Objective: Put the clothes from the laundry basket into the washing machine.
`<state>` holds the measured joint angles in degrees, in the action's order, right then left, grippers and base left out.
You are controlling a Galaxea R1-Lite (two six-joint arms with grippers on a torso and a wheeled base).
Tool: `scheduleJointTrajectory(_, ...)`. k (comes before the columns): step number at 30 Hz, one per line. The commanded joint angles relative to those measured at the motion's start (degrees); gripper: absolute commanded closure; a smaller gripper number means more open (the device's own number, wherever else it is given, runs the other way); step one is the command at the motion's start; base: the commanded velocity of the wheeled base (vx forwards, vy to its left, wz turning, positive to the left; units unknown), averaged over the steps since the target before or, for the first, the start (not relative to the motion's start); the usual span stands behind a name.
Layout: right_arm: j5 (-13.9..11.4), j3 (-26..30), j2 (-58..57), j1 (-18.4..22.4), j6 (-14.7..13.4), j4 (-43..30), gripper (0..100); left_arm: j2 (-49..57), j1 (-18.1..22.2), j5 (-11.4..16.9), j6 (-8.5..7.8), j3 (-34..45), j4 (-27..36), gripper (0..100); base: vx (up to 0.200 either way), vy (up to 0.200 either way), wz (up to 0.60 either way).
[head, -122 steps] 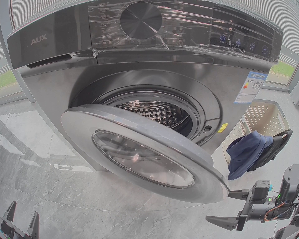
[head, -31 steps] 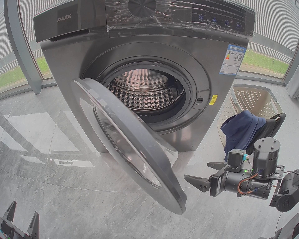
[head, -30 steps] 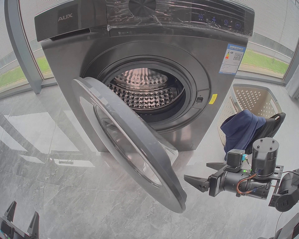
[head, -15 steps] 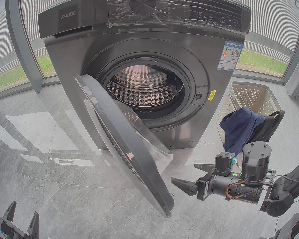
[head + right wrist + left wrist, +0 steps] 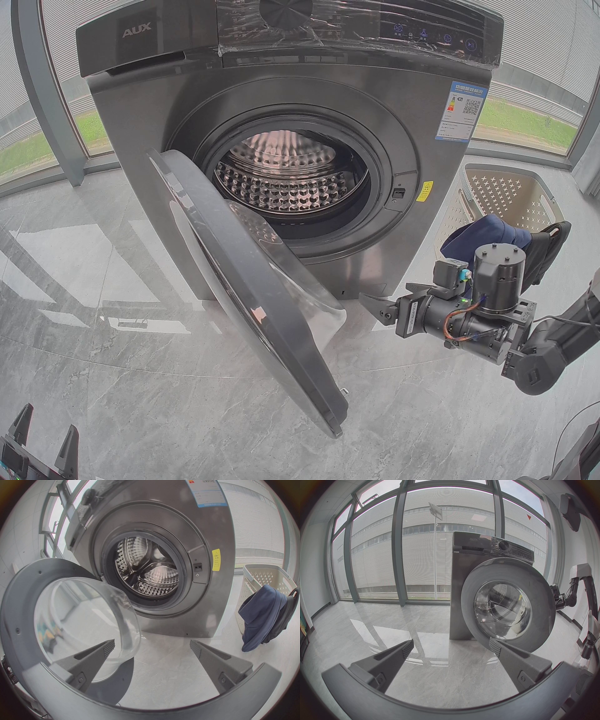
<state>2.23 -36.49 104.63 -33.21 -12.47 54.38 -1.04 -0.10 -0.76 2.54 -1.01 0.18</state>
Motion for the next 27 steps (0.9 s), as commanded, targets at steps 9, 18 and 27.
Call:
scheduleJointTrajectory(9,0.1,-1.9,6.5,-4.3,0.3,0.5,0,0.8,0.0,0.0,0.01,0.8,0.0,0,0.0,0.0,0.0)
scheduleJointTrajectory(18,-0.1,-1.5,6.1,-5.8,0.0,2.3,0,0.8,0.0,0.0,0.01,0.8,0.0,0,0.0,0.0,0.0)
scheduleJointTrajectory(27,0.1,-3.9,9.3,-6.4,0.2,2.4,0,0.8,0.0,0.0,0.01,0.8,0.0,0,-0.089,0.0,0.0)
